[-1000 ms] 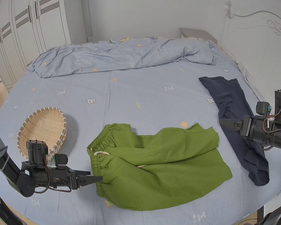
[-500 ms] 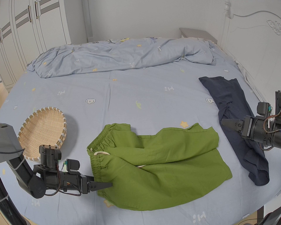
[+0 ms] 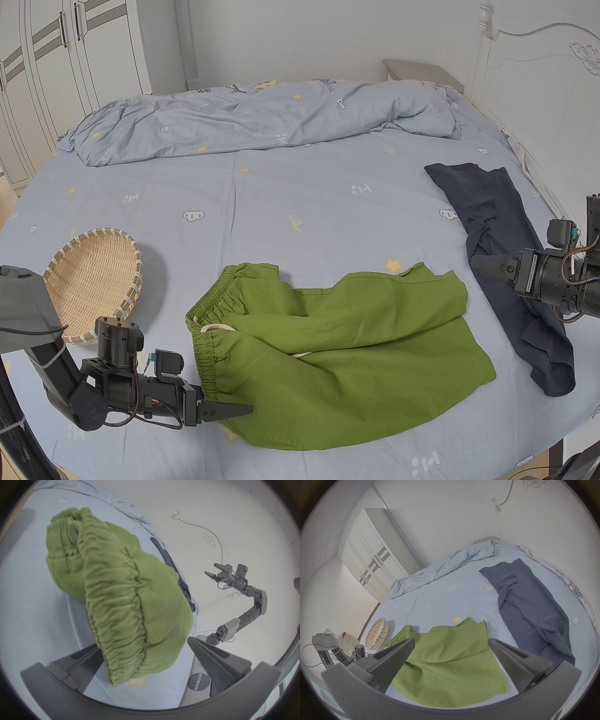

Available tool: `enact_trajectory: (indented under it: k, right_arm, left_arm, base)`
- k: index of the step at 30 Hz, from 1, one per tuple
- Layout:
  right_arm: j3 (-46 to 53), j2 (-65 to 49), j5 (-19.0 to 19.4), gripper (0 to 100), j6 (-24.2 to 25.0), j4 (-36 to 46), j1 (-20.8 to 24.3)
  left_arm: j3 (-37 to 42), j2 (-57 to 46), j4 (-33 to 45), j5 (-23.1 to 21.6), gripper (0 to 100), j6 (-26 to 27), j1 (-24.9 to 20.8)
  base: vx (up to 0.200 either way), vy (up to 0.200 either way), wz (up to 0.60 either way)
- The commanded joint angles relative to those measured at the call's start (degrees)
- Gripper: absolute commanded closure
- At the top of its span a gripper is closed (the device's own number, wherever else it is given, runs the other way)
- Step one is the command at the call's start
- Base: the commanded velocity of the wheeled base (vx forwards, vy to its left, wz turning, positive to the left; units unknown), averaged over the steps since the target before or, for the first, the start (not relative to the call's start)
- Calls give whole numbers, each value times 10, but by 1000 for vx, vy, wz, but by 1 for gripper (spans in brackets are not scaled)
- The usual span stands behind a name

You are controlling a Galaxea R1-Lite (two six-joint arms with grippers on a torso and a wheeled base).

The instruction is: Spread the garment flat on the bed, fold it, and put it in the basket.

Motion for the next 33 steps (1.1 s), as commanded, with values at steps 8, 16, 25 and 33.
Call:
enact_trajectory:
  k: [8, 16, 25, 33]
  right_arm:
    - [0, -1, 0, 0, 0, 0, 0]
    - [0, -2, 1, 0, 0, 1, 3]
    - [1, -3, 1, 0, -1, 1, 3]
    - [6, 2, 2, 0, 0, 2, 3]
  left_arm:
    - [46, -51, -1, -49, 0, -1, 7]
    - [95, -72, -1, -83, 0, 3, 16]
    - [99, -68, -1, -82, 100, 3, 36]
    - [111, -69, -1, -81, 100, 4, 72]
  base:
    - [0, 0, 0]
    - [0, 0, 0]
    - [0, 0, 0]
    - [0, 0, 0]
